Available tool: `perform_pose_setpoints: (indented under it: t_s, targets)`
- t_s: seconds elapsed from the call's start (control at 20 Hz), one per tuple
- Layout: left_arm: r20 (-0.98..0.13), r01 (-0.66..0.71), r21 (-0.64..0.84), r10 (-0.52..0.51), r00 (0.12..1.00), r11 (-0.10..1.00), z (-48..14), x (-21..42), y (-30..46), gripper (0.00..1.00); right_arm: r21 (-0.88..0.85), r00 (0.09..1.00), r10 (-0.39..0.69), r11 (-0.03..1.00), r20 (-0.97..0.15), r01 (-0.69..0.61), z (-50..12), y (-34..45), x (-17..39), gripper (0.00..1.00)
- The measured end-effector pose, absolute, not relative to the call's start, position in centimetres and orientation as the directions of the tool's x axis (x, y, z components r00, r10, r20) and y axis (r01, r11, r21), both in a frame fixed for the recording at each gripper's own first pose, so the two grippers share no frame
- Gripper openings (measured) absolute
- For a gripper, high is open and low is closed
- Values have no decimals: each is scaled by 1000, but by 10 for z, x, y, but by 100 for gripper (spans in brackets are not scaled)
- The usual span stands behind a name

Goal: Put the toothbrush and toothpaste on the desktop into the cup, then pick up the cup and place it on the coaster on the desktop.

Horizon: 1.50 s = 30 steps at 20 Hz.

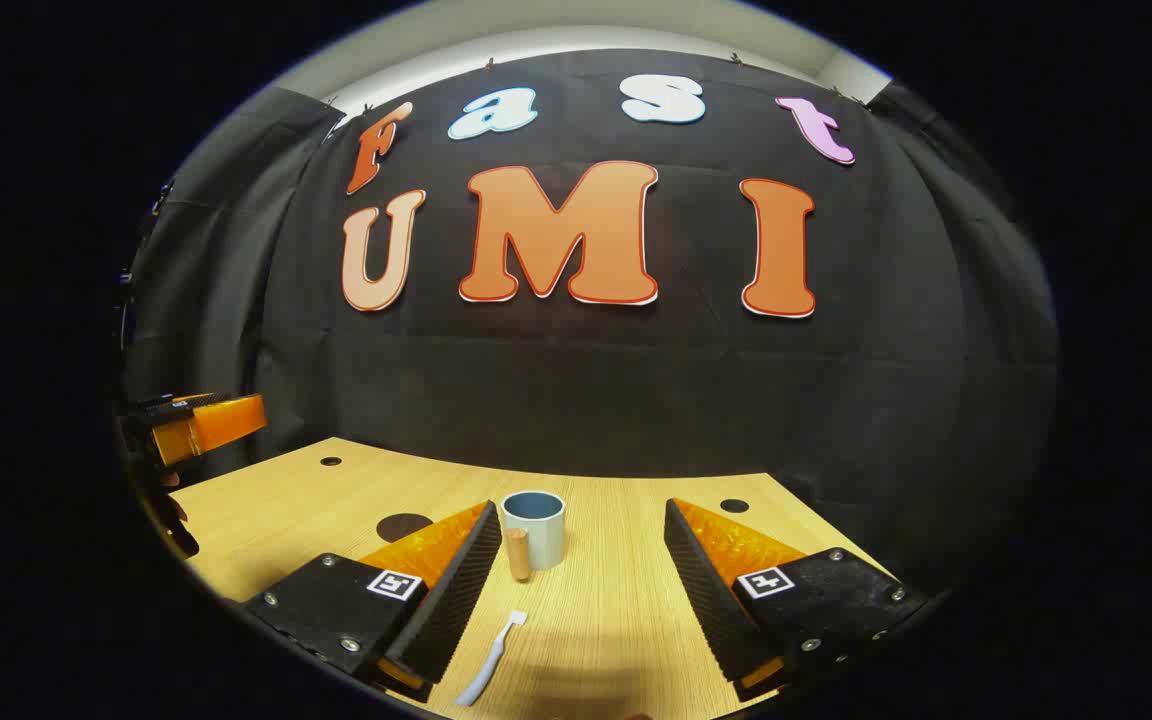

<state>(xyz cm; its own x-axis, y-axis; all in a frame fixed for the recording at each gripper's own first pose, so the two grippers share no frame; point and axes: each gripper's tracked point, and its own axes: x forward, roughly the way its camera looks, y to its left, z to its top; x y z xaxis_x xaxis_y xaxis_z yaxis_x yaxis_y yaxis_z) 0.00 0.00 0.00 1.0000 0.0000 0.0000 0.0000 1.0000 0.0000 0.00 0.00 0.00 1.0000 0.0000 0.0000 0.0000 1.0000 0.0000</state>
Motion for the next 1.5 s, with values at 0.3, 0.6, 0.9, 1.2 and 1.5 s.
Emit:
perform_pose_setpoints:
  t_s: [0.3,0.6,0.9,1.2,1.5]
  targets:
    - [-8,-20,26,20,1000,999,-3,-2,1,99,6,1000,18,1000,-19,-18,-7,5,1,99]
    - [0,-30,37,30,1000,999,0,-5,3,99,9,999,44,999,-26,-44,-7,12,1,99]
    - [-30,-17,45,18,999,999,-9,-1,1,99,11,996,64,998,-60,-64,-14,18,6,98]
    - [-129,11,28,-7,992,1000,-37,10,-2,99,20,987,105,994,-126,-103,-25,27,13,98]
    - [-276,21,18,-15,961,1000,-77,20,2,99,64,965,132,991,-228,-121,-46,30,20,98]
